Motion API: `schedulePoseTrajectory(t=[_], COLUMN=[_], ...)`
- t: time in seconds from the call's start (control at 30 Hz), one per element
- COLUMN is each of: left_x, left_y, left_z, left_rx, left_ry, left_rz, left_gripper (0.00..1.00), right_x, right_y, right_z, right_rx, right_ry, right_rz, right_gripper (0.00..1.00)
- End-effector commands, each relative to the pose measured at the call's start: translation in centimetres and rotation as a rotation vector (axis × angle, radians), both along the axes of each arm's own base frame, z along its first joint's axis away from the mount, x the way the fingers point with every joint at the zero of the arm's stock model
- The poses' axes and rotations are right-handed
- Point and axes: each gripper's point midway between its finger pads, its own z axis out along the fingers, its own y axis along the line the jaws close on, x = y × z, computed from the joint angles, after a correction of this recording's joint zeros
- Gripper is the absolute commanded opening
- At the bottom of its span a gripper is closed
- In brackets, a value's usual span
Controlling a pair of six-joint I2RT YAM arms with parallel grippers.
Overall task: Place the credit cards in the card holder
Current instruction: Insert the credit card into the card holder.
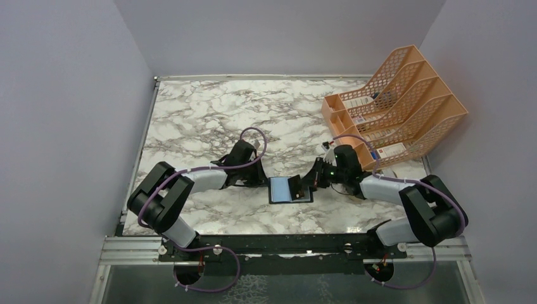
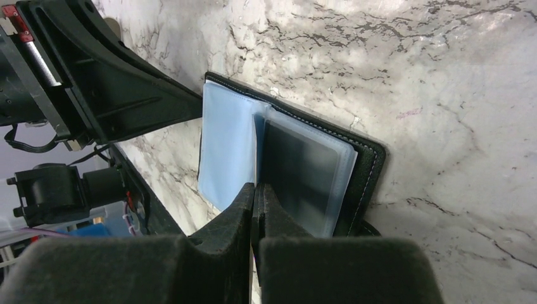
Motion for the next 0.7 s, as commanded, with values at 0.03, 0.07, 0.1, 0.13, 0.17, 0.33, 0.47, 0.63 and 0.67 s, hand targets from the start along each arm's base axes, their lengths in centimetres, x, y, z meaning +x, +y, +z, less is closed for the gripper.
schedulePoseTrajectory(t=[0.03,0.07,0.1,0.13,0.17,0.33,0.47,0.63,0.67], left_x=[-2.8,-2.9,-2.9,-3.0,-3.1,-3.5,-4.0,-4.6,-4.7], left_y=[3.5,3.5,3.5,3.5,3.6,3.6,3.4,3.1,3.0], left_z=[-3.7,-3.7,-3.7,-3.8,-3.8,-3.7,-3.5,-3.3,-3.3], left_rx=[0.154,0.153,0.152,0.152,0.151,0.14,0.112,0.087,0.083], left_ry=[0.112,0.114,0.115,0.118,0.12,0.132,0.148,0.159,0.163], left_rz=[0.024,0.024,0.025,0.027,0.027,0.034,0.041,0.046,0.046], left_gripper=[0.11,0.11,0.11,0.11,0.11,0.12,0.12,0.12,0.12], right_x=[0.0,0.0,0.0,-0.1,-0.1,-0.3,-0.2,-0.1,0.0], right_y=[0.4,0.5,0.5,0.5,0.5,0.5,0.3,-0.1,-0.2], right_z=[-0.3,-0.5,-0.7,-0.9,-1.1,-1.5,-1.6,-1.7,-1.7], right_rx=[0.049,0.051,0.052,0.055,0.056,0.066,0.074,0.08,0.08], right_ry=[0.013,0.018,0.027,0.034,0.042,0.061,0.052,0.04,0.032], right_rz=[0.021,0.019,0.017,0.016,0.015,0.001,-0.027,-0.072,-0.082], right_gripper=[0.01,0.01,0.01,0.01,0.01,0.01,0.01,0.01,0.01])
